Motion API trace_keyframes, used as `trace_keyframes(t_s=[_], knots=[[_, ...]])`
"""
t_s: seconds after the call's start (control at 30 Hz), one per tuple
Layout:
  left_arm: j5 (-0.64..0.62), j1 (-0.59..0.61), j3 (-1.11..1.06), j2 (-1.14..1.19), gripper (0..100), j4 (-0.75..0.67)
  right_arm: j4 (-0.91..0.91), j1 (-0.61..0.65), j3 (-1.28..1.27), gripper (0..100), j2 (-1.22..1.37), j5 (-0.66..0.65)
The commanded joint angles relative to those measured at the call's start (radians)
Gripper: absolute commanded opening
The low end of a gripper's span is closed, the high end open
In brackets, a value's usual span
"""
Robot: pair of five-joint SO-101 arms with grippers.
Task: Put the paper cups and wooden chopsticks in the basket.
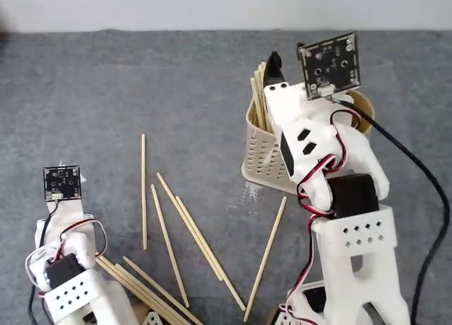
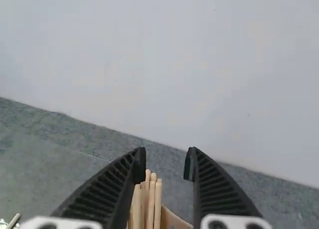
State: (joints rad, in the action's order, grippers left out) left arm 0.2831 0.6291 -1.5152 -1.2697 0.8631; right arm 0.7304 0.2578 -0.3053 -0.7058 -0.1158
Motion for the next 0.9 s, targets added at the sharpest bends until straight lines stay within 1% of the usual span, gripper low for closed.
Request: trace_keyframes(t_s=[0.0, 0.13, 0.23, 0.33, 0.43, 0.53, 0.7, 0.87], knots=[[0.006, -0.006, 0.035, -0.009, 3, -0.020, 0.124, 0.039, 0.146, 14.7, -0.019, 0.017], [0.006, -0.006, 0.035, -0.009, 3, -0.020, 0.341, 0.157, 0.181, 14.7, -0.012, 0.020], [0.006, -0.006, 0.035, -0.009, 3, -0.020, 0.467, 0.248, 0.150, 15.0, 0.005, 0.101], [0.006, -0.006, 0.035, -0.009, 3, -0.020, 0.519, 0.329, 0.074, 15.1, 0.058, 0.163], [0.006, -0.006, 0.035, -0.009, 3, -0.020, 0.509, 0.394, -0.021, 15.1, 0.139, 0.207], [0.006, -0.006, 0.035, -0.009, 3, -0.020, 0.458, 0.440, -0.094, 15.1, 0.242, 0.245], [0.006, -0.006, 0.035, -0.009, 3, -0.020, 0.355, 0.515, -0.157, 15.1, 0.430, 0.252], [0.006, -0.006, 0.035, -0.009, 3, -0.020, 0.259, 0.582, -0.153, 15.1, 0.607, 0.252]])
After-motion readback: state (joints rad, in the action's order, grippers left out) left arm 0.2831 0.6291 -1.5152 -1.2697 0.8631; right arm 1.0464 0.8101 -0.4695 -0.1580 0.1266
